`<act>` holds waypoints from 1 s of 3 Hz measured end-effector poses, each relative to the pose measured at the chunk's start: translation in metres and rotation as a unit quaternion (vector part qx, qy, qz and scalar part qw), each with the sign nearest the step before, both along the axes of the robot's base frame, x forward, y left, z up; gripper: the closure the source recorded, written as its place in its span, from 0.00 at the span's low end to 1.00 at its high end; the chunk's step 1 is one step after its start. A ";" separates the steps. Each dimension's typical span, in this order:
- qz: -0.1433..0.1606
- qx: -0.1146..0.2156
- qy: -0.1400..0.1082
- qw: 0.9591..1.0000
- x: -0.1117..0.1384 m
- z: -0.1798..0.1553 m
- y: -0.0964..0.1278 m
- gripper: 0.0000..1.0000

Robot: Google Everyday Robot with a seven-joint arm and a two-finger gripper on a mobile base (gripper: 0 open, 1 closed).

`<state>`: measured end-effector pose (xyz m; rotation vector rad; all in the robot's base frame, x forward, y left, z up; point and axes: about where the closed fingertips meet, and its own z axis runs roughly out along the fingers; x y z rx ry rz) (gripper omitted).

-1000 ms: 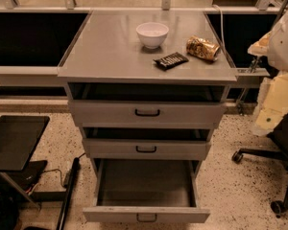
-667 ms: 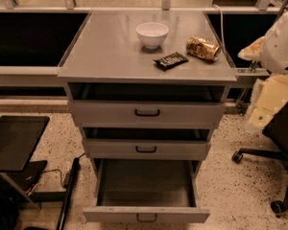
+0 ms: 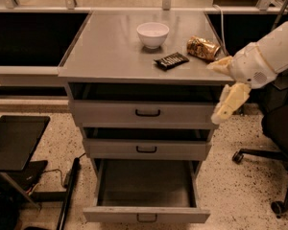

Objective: Place rxbar chocolate into bottom drawer

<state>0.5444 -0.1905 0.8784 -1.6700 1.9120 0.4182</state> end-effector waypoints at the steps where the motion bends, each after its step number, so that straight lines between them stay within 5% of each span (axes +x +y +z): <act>1: 0.008 0.041 -0.025 0.999 0.049 -0.022 0.025 0.00; 3: 0.011 0.022 -0.074 0.997 0.129 -0.036 0.090 0.00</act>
Offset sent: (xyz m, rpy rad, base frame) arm 0.1460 0.0868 -0.0395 0.1029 -0.2063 -0.0040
